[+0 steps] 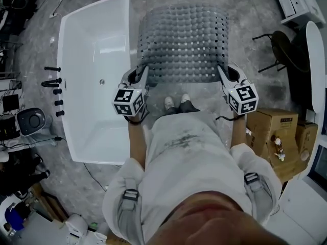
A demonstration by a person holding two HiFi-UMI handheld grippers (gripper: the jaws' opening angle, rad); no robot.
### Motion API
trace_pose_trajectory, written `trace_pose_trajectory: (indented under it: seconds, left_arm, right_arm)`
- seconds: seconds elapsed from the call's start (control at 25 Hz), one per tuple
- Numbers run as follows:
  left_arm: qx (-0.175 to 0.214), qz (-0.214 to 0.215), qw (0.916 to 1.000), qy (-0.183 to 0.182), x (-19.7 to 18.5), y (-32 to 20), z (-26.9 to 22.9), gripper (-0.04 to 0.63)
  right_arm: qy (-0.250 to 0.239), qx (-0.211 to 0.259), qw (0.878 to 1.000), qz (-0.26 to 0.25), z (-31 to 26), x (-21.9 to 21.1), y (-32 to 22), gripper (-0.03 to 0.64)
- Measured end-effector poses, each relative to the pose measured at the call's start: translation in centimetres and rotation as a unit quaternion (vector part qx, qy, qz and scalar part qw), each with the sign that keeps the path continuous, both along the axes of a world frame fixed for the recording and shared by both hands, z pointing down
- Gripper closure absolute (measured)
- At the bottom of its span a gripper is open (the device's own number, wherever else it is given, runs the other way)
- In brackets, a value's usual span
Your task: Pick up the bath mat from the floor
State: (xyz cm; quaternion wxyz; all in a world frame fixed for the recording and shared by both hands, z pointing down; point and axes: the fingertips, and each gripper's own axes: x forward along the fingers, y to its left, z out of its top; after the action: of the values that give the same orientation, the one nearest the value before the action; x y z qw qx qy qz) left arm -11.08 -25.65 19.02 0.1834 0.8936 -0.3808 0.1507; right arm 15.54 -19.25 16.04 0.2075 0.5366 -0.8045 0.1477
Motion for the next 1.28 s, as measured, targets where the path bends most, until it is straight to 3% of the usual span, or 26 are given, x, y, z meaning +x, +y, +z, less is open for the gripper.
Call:
trace_pose_trajectory:
  seconds: [0.52,1.28]
  left_arm:
    - [0.060,0.005,0.9982,0.005,-2.4,0.5,-6.6,0.552]
    - [0.058,0.010,0.9981,0.017,-3.4,1.0,-7.2,0.552]
  right_arm:
    - [0.009,0.068,0.998,-0.014,-6.1,-2.8,0.4,0.581]
    - [0.011,0.072,0.997,-0.027,-6.6,-4.8,-0.2,0.583]
